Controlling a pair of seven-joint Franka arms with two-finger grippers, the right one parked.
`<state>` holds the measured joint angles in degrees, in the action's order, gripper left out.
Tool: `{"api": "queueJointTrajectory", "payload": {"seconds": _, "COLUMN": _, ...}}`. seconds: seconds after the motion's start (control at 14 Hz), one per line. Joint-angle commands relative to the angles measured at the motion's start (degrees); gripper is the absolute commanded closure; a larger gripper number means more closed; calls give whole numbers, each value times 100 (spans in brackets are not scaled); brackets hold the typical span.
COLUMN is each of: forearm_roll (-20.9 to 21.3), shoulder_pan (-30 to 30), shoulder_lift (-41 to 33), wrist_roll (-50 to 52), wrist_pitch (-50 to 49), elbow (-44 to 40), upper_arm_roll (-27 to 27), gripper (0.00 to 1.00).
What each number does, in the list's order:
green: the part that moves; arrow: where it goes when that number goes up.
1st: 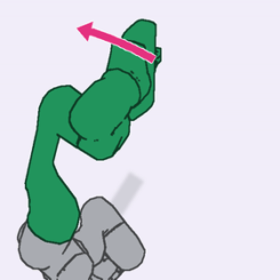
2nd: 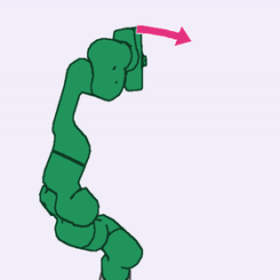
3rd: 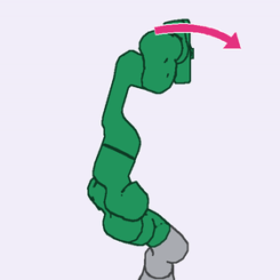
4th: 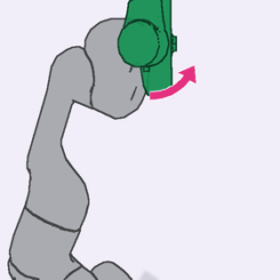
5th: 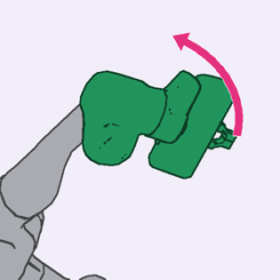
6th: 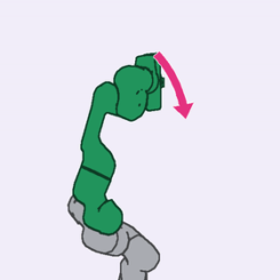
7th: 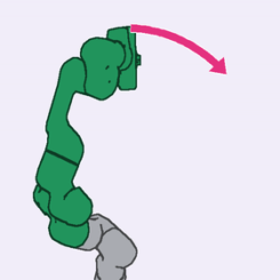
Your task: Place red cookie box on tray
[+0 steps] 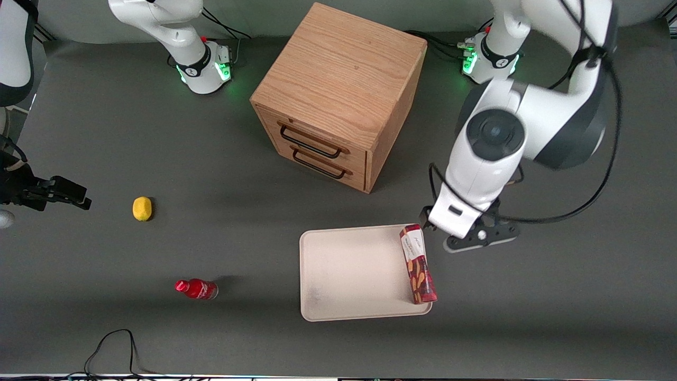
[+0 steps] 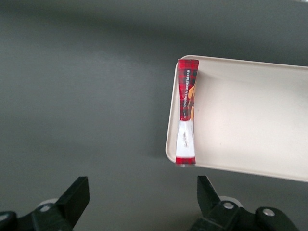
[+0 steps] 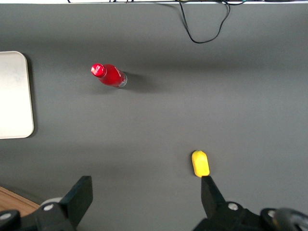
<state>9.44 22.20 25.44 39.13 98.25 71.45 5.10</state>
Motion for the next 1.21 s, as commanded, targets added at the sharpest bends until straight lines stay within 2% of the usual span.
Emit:
{"api": "queueJointTrajectory", "payload": {"seconds": 0.0, "forearm_roll": -74, "shoulder_pan": 47, "shoulder_lift": -582, "wrist_roll": 16, "wrist_pitch": -358, "elbow": 185, "upper_arm_roll": -18, "gripper": 0}}
{"api": "queueJointTrajectory", "payload": {"seconds": 0.29, "forearm_roll": -92, "shoulder_pan": -75, "shoulder_lift": -1049, "wrist_roll": -624, "wrist_pitch": -657, "elbow": 212, "upper_arm_roll": -27, "gripper": 0}}
{"api": "queueJointTrajectory", "payload": {"seconds": 0.43, "forearm_roll": -126, "shoulder_pan": -408, "shoulder_lift": -1294, "wrist_roll": -1220, "wrist_pitch": -737, "elbow": 386, "upper_arm_roll": -18, "gripper": 0}}
{"api": "queueJointTrajectory", "payload": {"seconds": 0.71, "forearm_roll": -557, "shoulder_pan": -1295, "shoulder_lift": -1822, "wrist_roll": -2671, "wrist_pitch": -658, "elbow": 940, "upper_arm_roll": -27, "gripper": 0}}
{"api": "queueJointTrajectory", "payload": {"seconds": 0.93, "forearm_roll": -689, "shoulder_pan": -1919, "shoulder_lift": -2095, "wrist_roll": -3629, "wrist_pitch": -588, "elbow": 1239, "upper_arm_roll": -36, "gripper": 0}}
{"api": "queueJointTrajectory", "payload": {"seconds": 1.14, "forearm_roll": -768, "shoulder_pan": -2351, "shoulder_lift": -2525, "wrist_roll": -4141, "wrist_pitch": -133, "elbow": 1870, "upper_arm_roll": -45, "gripper": 0}}
